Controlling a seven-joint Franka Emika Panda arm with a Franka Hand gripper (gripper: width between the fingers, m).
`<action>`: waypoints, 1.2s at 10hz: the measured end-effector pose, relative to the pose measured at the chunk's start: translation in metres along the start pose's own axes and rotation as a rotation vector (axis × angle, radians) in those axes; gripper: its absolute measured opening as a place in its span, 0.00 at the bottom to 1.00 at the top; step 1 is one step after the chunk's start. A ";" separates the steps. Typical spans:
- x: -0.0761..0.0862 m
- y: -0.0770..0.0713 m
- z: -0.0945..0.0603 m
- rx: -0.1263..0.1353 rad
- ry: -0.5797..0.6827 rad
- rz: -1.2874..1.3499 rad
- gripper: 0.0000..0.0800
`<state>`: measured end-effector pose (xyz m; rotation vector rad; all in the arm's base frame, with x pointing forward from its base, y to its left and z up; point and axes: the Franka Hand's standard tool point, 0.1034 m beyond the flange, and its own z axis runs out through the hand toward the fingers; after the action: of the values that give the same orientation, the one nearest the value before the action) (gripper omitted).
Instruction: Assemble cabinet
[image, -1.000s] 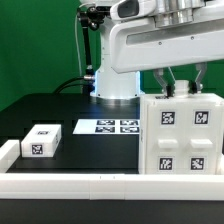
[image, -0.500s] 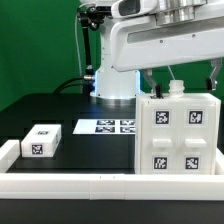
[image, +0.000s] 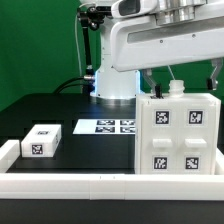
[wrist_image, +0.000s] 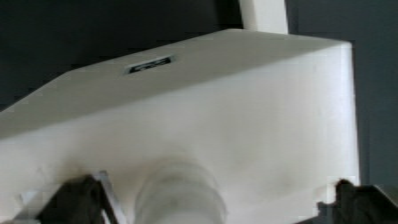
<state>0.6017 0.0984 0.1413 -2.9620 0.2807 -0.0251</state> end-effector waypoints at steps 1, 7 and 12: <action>-0.004 0.007 -0.012 -0.007 -0.031 -0.005 0.81; -0.013 0.040 -0.053 -0.019 -0.035 -0.020 0.81; -0.032 0.091 -0.041 -0.014 -0.036 -0.123 0.81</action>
Offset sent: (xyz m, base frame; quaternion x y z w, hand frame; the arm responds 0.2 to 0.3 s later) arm -0.0458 -0.0440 0.0378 0.0141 -0.0443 0.0052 0.9989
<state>0.5518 0.0093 0.1663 -2.9860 0.0946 0.0148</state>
